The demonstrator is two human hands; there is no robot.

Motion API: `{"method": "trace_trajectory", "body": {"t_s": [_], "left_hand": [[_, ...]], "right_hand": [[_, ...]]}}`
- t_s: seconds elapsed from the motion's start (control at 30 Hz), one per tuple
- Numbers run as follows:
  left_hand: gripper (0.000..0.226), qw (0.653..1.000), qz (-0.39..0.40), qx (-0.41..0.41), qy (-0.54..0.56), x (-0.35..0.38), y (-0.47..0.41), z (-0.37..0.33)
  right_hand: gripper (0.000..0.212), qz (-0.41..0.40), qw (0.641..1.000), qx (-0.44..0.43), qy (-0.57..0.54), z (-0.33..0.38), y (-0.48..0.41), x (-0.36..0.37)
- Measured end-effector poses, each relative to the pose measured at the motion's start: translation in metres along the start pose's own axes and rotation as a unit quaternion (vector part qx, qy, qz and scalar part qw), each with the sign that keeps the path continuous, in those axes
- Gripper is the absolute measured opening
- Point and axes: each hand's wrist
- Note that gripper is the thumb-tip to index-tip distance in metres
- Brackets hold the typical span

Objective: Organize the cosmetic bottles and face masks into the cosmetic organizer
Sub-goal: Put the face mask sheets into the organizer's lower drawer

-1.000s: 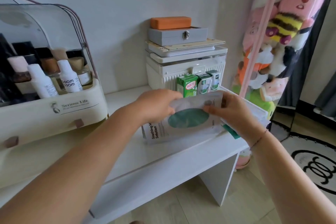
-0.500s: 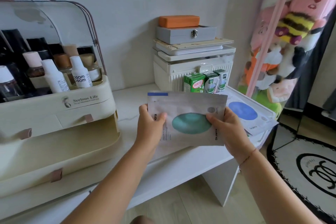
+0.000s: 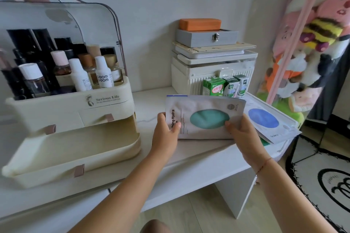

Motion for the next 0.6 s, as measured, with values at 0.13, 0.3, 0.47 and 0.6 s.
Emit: {"method": "trace_trajectory", "body": {"t_s": [0.13,0.3,0.47,0.6], "left_hand": [[0.031,0.99,-0.073,0.113,0.032,-0.032,0.027,-0.023],[0.057,0.973,-0.198,0.113,0.021,-0.112,0.047,-0.007],[0.045,0.958,-0.262,0.003,-0.115,-0.194,0.054,0.032],[0.025,0.955,-0.229,-0.024,-0.184,-0.237,0.069,0.05]], "right_hand": [[0.031,-0.019,0.998,-0.053,0.026,0.022,0.008,0.015],[0.039,0.028,0.989,-0.1,0.106,0.052,0.021,0.093],[0.049,0.049,0.976,-0.099,0.188,0.051,0.045,0.183],[0.024,0.076,0.973,-0.1,0.196,0.041,0.07,0.218]]}}
Point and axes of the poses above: each hand's wrist, its own y-axis away from the middle knuckle, its own x-axis out of the palm, z = x × y, and after that the axes turned 2 degrees about -y, right-handed
